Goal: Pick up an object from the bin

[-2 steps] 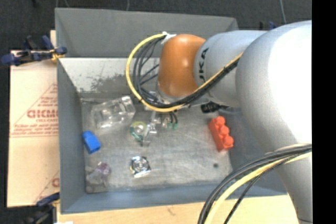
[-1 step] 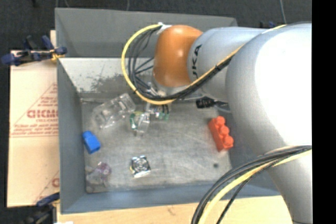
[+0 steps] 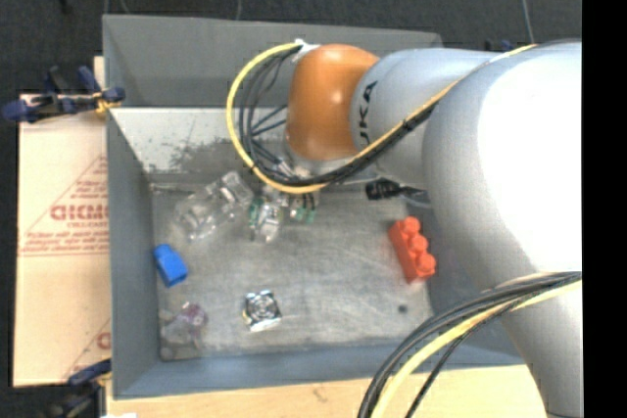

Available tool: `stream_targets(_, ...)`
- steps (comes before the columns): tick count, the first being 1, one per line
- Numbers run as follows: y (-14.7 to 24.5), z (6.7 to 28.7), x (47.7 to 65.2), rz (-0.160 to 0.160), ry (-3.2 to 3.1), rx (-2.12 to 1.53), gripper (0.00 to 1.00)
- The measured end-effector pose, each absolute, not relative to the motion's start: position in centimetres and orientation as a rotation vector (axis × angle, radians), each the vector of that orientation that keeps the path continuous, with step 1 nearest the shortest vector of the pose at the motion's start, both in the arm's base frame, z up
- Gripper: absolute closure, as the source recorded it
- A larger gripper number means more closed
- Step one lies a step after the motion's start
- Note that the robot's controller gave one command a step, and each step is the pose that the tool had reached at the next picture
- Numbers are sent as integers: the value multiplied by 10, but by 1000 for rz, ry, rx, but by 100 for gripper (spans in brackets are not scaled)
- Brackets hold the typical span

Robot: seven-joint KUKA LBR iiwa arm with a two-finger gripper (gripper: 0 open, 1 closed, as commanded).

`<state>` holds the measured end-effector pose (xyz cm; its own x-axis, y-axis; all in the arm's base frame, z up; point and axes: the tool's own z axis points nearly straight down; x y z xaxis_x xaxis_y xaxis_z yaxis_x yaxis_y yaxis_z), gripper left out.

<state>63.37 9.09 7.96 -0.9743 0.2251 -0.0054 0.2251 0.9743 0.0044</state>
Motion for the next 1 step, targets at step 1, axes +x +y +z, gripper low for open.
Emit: stream_targets(1,80,211,648,5,3113,321,100)
